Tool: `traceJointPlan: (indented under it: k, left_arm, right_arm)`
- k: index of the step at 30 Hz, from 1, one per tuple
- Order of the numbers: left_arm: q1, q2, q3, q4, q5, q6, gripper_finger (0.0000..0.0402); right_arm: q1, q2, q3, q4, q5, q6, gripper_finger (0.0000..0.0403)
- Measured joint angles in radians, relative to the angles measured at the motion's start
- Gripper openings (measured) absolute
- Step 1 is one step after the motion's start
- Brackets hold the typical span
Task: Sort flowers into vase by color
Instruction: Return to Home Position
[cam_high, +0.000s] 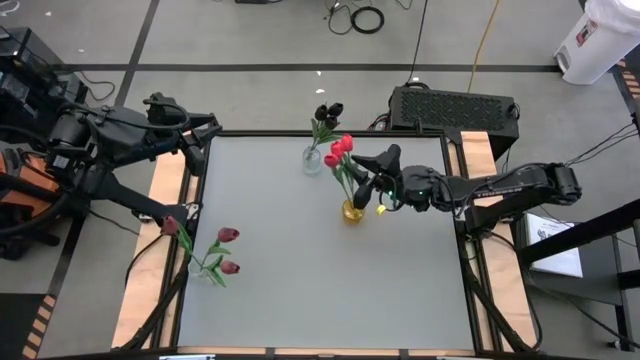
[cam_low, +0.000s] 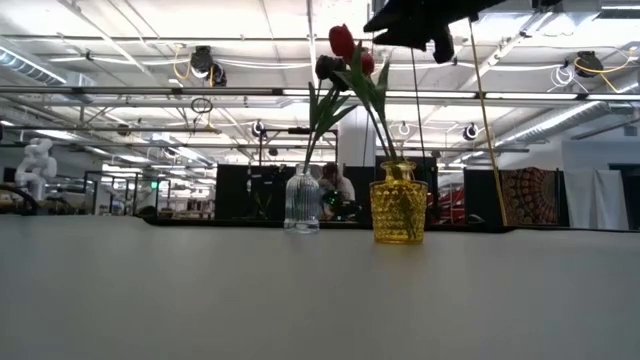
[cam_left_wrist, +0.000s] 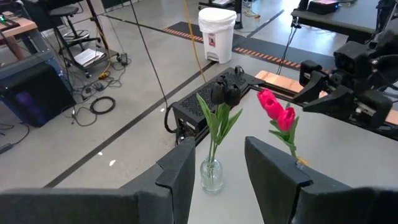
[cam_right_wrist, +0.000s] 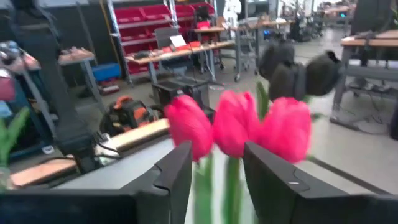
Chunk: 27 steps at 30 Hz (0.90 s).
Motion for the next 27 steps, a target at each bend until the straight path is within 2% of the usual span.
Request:
traceJointPlan:
  k: [8,13,27]
  left_arm:
    - [0.0,0.0,0.0,0.0,0.0,0.001,0.0148]
    - [0.0,-0.011,0.0,-0.009,0.0,0.003,0.0148]
    - [0.0,-0.189,0.0,-0.115,-0.016,-0.001,0.0148]
  right_arm:
    - [0.053,-0.02,0.0,0.02,0.0,-0.014,0.0139]
    - [0.082,-0.081,0.0,0.012,0.008,-0.04,0.0139]
    - [0.097,-0.461,0.0,-0.1,0.008,-0.117,0.0139]
